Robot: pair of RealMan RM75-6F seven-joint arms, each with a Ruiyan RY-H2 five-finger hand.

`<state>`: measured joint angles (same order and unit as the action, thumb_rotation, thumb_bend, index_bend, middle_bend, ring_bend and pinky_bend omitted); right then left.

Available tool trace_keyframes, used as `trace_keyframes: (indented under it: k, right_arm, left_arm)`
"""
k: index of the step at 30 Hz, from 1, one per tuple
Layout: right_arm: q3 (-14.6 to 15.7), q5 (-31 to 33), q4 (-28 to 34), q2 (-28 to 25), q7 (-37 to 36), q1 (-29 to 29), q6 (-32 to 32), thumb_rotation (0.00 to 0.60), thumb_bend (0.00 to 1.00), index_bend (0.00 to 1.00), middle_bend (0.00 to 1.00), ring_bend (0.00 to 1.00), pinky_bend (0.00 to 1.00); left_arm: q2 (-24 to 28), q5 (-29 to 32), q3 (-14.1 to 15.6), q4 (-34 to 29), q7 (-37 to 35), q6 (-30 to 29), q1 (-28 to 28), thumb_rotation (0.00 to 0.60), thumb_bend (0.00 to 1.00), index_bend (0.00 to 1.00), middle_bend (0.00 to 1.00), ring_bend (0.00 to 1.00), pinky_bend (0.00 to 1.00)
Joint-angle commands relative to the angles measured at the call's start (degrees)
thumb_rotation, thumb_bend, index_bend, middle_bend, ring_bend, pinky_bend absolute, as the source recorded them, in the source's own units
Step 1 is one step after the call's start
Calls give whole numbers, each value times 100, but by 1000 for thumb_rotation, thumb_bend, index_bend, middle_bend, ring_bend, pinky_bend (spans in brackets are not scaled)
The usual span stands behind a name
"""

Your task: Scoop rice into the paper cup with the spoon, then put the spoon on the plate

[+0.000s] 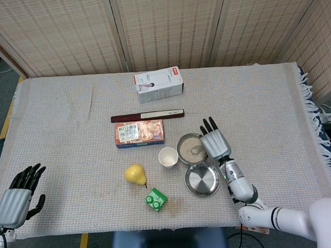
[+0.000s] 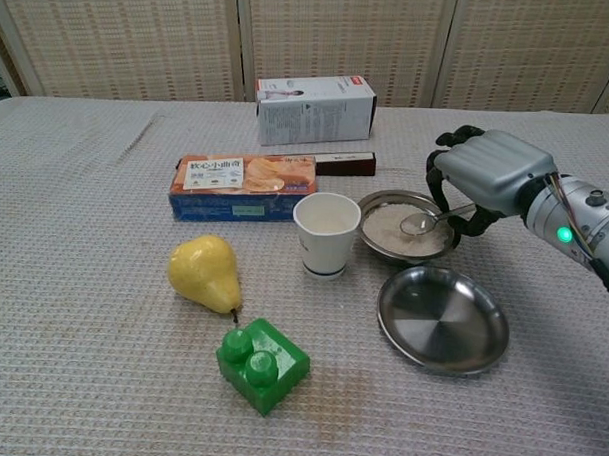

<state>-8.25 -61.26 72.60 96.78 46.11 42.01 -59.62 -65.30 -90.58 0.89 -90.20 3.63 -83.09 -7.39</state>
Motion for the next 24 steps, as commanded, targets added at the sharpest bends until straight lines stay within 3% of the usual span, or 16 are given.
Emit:
trace_keyframes:
  k: [1,15,24]
  right_arm:
    - [-16,-38,0,0,-55,-3,-20,600,370,735,214,0,0]
    - [-383,-156,917,-321,-314,83,-308,600,370,729,216,0,0]
    - [-506,-108,1133,-130,-146,339,-236,600,370,725,216,0,0]
  left_arm:
    - [4,1,2,3,-5,3,1,600,483,0,0,0,126]
    - [14,-20,8,-18,-25,-6,2,600,483,0,0,0,126]
    - [41,-20,17,-32,-53,-8,11,600,483,0,0,0,126]
